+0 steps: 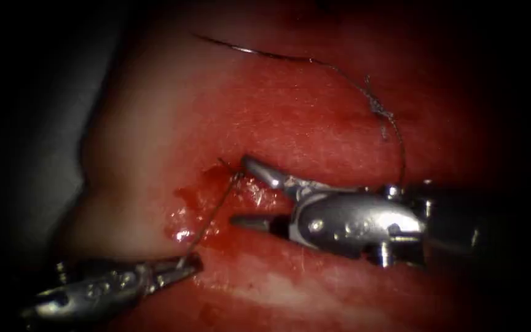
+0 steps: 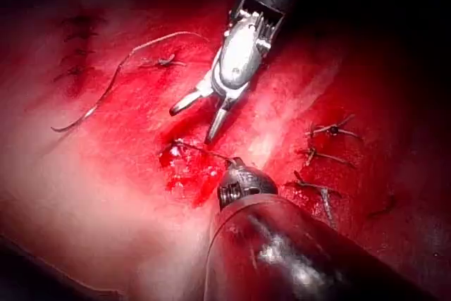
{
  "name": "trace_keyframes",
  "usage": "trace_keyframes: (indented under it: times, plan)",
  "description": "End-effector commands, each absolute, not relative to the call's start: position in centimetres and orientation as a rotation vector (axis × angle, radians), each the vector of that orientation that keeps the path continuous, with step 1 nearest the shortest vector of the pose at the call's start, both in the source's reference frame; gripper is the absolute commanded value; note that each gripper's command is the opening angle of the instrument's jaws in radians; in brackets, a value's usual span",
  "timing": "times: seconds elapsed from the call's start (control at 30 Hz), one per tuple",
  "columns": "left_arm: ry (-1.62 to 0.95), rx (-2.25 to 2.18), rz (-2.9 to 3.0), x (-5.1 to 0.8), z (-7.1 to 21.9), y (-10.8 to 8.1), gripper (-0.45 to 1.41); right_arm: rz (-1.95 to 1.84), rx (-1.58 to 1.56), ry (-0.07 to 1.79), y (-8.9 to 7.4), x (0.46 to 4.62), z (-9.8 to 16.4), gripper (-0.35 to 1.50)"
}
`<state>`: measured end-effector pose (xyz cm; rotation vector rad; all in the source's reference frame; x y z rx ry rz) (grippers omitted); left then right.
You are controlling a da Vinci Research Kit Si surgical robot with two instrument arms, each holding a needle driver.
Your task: Wound Closure
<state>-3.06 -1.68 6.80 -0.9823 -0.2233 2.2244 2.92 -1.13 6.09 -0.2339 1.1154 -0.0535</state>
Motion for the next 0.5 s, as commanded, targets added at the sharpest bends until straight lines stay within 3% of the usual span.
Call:
trace_keyframes:
  times: [0.03, 0.5]
  plan:
    - [-0.224, -0.983, 2.226, -3.11, 6.86, -1.70, -0.45, -0.064, -0.235, 1.107, -1.18, 3.07, 6.20, 0.89]
    - [-0.227, -0.988, 2.228, -3.17, 6.84, -1.74, -0.45, -0.154, -0.316, 1.112, -1.16, 3.36, 6.35, 0.84]
